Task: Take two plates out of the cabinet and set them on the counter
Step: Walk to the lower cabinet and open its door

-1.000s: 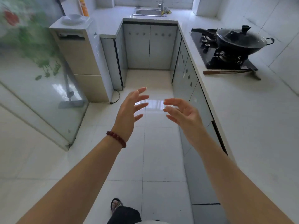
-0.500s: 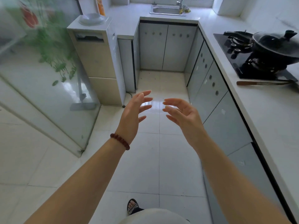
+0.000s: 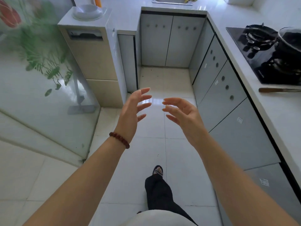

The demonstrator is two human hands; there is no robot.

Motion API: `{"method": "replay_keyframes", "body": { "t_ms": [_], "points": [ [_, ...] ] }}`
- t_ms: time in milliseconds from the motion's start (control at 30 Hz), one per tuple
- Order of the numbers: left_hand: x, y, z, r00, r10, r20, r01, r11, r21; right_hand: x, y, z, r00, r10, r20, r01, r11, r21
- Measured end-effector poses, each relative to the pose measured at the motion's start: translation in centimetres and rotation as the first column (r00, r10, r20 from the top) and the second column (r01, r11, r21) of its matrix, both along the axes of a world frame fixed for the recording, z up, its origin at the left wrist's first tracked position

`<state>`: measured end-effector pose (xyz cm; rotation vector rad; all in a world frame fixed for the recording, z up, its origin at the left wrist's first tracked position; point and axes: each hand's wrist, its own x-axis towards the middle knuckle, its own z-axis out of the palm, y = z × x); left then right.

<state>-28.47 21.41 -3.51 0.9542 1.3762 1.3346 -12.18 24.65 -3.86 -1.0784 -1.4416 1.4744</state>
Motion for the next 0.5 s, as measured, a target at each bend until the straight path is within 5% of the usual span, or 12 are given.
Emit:
{"method": "replay_keyframes", "body": {
  "t_ms": [500],
  "points": [
    [-5.4,22.3,0.2,1.000,0.009,0.001,-0.009,1.000,-0.003,-5.8,22.5,-0.3,0.999,0.012,-0.036,-0.012,1.000,0.004]
  ]
}}
